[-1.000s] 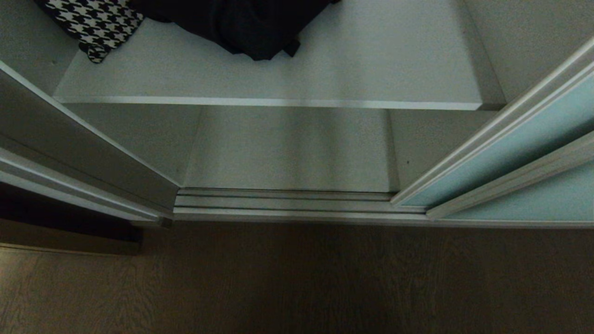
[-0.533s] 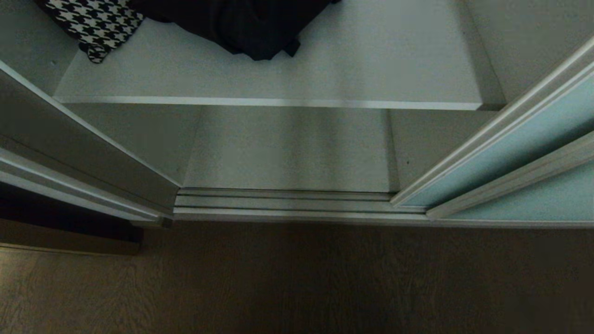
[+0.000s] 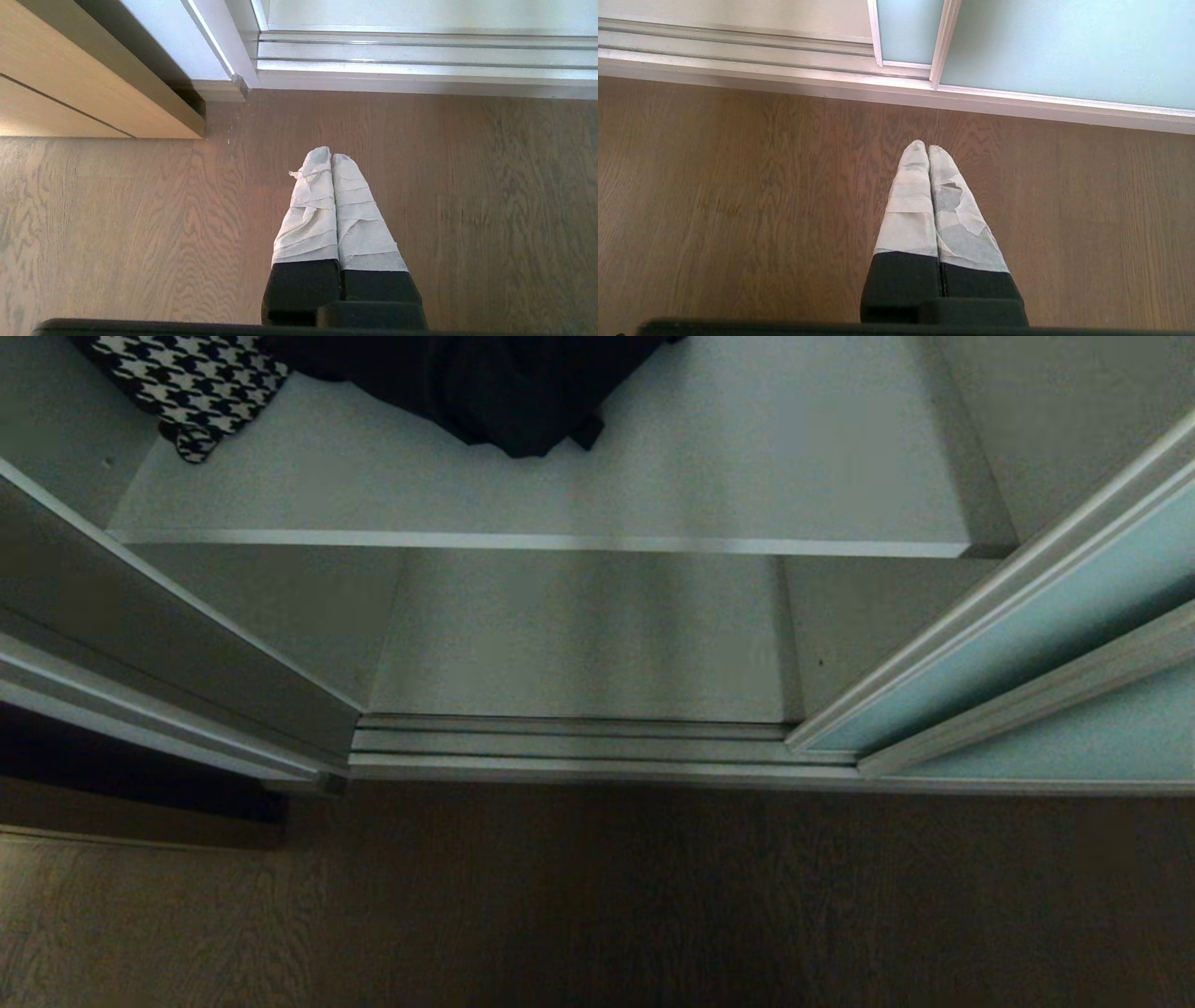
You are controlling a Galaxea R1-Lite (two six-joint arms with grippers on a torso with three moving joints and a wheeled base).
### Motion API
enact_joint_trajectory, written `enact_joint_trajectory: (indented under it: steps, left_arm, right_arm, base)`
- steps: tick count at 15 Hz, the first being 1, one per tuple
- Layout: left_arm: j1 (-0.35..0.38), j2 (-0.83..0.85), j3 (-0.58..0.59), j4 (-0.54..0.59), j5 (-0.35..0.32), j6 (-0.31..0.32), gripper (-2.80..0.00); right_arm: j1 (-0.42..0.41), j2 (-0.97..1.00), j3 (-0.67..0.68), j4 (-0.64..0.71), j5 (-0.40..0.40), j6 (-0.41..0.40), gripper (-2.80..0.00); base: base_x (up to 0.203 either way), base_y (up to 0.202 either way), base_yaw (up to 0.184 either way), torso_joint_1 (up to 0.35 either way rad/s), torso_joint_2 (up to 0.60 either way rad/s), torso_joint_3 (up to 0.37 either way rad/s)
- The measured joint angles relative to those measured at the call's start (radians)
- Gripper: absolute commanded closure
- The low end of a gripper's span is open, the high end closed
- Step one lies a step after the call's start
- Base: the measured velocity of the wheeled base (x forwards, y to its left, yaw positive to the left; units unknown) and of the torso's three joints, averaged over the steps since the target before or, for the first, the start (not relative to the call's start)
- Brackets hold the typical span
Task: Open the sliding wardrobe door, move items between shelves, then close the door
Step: Close the door
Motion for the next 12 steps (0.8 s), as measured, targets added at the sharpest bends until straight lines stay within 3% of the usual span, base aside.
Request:
enact_joint_trajectory:
  steps: [12]
  left_arm:
    - [0.000, 0.000, 0.000, 0.000, 0.000, -0.003, 0.00]
  right_arm:
    - [0.000, 0.000, 0.000, 0.000, 0.000, 0.000, 0.00]
  base:
    - [0.000, 0.000, 0.000, 0.000, 0.00, 0.000]
